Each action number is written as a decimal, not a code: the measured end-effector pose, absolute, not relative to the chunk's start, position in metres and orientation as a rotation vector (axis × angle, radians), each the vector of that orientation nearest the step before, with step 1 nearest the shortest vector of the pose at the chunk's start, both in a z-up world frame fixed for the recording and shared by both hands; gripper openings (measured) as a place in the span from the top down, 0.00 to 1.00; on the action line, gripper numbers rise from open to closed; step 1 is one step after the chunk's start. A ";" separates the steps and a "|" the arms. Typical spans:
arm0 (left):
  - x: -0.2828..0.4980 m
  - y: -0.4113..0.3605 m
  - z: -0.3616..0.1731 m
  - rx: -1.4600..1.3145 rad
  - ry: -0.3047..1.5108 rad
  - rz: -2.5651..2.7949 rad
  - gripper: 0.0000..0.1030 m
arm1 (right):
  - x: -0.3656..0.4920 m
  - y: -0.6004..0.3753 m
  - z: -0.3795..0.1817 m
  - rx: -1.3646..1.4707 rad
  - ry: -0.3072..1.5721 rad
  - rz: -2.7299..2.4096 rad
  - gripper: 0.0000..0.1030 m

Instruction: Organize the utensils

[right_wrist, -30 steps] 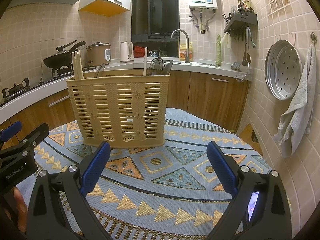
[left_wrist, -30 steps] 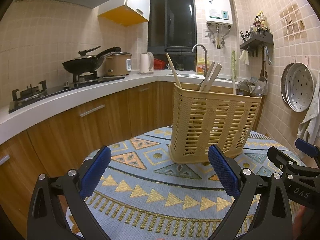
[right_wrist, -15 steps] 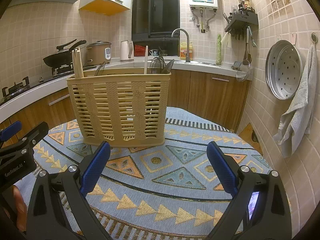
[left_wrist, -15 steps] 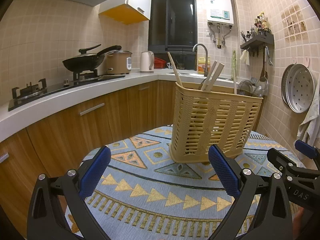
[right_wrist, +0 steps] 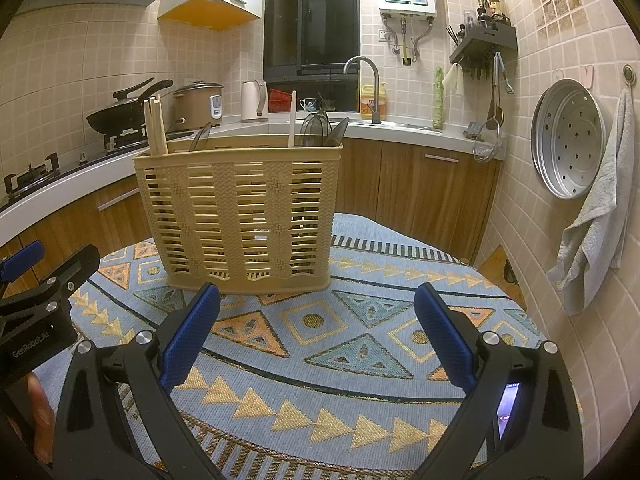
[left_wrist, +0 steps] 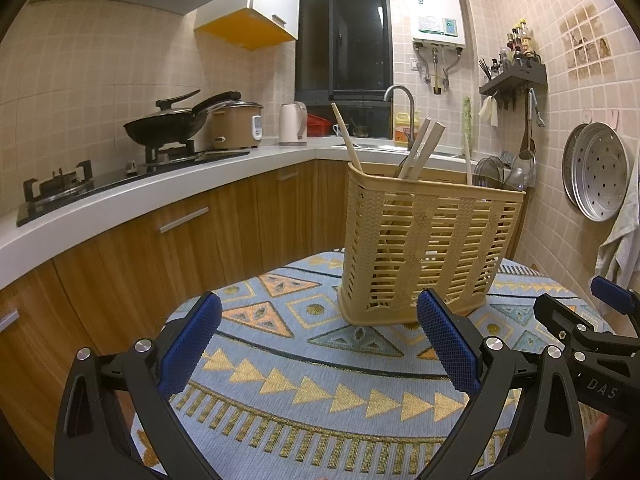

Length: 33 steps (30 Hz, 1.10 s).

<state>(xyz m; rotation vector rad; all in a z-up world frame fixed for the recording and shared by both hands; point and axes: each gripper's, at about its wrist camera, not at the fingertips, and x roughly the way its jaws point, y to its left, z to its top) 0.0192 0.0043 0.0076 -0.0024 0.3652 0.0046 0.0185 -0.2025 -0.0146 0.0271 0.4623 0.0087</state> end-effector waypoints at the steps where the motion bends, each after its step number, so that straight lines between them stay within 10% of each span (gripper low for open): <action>1: 0.019 0.004 0.008 -0.002 0.365 0.005 0.08 | 0.019 -0.203 -0.015 0.027 0.463 0.009 0.09; 33: 0.020 0.004 0.008 0.003 0.367 0.006 0.08 | 0.022 -0.199 -0.016 0.013 0.479 0.015 0.09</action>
